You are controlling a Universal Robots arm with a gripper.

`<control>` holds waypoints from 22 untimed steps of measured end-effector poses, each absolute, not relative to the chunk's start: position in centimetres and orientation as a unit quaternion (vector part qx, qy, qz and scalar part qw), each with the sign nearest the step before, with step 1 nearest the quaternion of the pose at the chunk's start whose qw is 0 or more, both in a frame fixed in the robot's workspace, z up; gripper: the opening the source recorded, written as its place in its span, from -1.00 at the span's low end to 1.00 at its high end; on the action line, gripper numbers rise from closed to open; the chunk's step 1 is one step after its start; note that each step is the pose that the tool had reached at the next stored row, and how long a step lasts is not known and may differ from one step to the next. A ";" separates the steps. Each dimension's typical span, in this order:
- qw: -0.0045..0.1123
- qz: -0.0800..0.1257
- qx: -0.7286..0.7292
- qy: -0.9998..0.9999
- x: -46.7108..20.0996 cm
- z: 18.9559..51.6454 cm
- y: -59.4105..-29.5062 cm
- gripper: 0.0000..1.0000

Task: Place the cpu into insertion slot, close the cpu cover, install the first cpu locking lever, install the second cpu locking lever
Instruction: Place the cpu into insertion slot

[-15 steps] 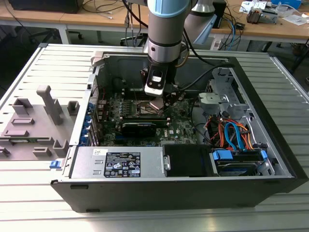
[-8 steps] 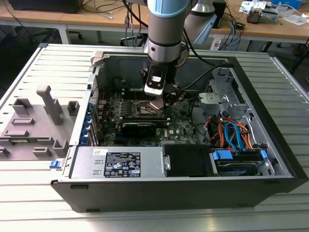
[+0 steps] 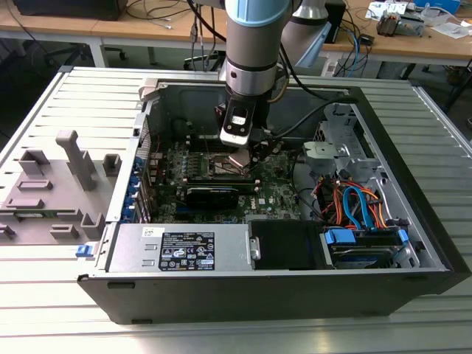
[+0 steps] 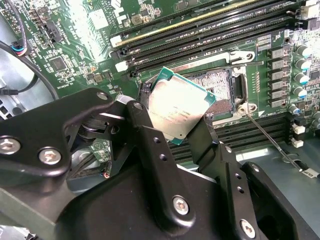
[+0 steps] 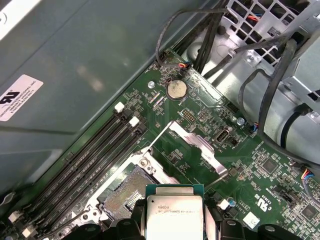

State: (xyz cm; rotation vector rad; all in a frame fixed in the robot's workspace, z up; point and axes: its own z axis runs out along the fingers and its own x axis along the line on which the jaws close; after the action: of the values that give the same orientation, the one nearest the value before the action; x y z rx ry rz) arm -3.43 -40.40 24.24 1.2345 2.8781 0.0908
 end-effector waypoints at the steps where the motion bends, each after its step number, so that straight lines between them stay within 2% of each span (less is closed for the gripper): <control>1: 0.004 0.029 0.394 0.918 -3.4 24.2 -40.4 0.09; 22: 0.005 0.029 0.409 0.912 -3.4 24.2 -40.4 0.09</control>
State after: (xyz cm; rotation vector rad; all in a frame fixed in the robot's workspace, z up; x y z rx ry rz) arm -3.43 -40.40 24.24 1.2797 2.8574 0.0906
